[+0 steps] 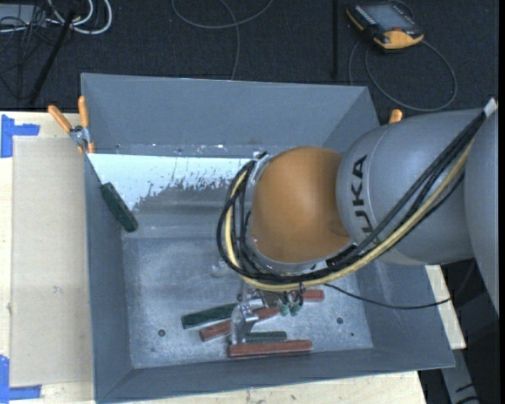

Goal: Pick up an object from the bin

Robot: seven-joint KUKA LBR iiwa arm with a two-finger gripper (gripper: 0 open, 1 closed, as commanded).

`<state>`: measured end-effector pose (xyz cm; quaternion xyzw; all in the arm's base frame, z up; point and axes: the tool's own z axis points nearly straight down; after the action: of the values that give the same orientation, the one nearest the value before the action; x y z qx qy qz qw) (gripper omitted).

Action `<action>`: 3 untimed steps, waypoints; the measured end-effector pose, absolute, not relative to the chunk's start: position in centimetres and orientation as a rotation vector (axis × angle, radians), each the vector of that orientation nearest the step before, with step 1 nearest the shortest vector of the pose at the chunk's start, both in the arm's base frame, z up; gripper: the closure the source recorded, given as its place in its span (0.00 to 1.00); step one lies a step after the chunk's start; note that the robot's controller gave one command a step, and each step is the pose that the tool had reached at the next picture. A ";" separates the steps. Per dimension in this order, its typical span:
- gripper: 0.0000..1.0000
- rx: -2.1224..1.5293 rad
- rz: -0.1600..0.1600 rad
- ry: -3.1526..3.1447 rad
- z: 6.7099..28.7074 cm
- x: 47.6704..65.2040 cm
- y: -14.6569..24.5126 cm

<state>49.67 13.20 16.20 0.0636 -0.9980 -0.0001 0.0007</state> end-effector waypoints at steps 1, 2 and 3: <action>1.00 0.243 -0.005 -3.138 8.3 51.7 13.2; 0.00 0.240 -0.007 -3.149 8.2 51.9 13.1; 1.00 0.237 -0.004 -3.136 7.9 51.6 13.0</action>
Offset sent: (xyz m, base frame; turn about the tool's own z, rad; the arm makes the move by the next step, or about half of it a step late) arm 0.0000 0.0000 0.0000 0.0000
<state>51.59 13.03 7.90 0.0755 -0.9971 -0.0011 -0.0018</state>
